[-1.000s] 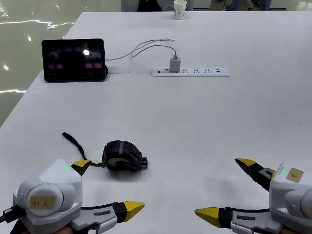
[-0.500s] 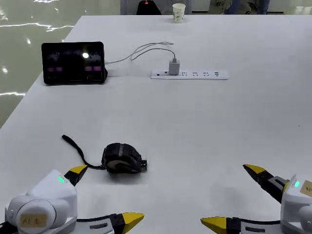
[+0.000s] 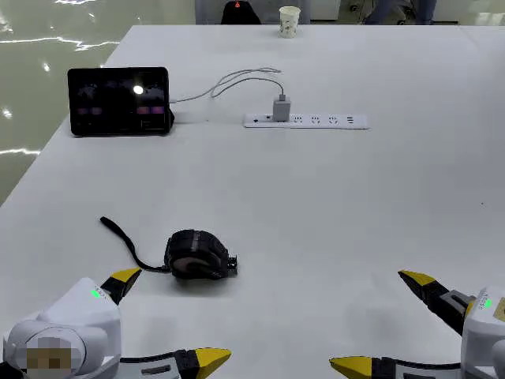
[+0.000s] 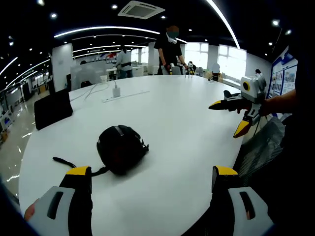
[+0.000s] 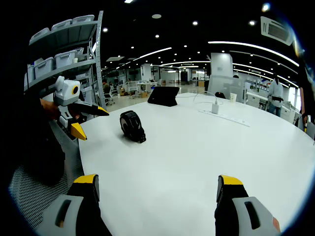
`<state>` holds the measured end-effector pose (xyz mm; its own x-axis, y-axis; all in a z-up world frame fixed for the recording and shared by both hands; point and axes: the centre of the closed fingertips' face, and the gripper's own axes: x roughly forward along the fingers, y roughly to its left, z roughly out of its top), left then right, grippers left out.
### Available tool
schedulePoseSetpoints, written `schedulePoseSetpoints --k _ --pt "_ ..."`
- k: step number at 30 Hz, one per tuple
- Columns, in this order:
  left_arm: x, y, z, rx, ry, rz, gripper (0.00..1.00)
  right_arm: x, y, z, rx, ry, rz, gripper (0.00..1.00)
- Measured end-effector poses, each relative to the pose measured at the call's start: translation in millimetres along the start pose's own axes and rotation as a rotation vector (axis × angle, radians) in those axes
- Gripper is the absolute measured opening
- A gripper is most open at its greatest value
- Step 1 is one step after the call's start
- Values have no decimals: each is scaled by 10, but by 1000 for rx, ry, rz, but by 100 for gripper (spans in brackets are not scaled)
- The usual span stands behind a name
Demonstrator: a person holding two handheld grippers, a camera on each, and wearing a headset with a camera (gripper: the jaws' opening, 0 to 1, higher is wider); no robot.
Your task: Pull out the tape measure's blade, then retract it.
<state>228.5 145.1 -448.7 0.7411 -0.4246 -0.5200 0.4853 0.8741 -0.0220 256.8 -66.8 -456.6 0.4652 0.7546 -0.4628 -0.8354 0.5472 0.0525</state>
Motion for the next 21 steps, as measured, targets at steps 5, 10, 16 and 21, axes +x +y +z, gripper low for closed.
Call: schedulePoseSetpoints --k 5,10,16,21 --pt "-16 4 17 12 -8 -1 99 -14 1 -2 1 1 -3 99" --pt "-33 8 12 10 -9 -1 99 -21 1 18 -2 -4 -6 99" --pt "-43 4 1 11 -5 -4 98 -21 14 -2 -2 5 2 99" --pt "-49 18 13 6 -5 -5 96 -25 29 -17 3 13 6 99"
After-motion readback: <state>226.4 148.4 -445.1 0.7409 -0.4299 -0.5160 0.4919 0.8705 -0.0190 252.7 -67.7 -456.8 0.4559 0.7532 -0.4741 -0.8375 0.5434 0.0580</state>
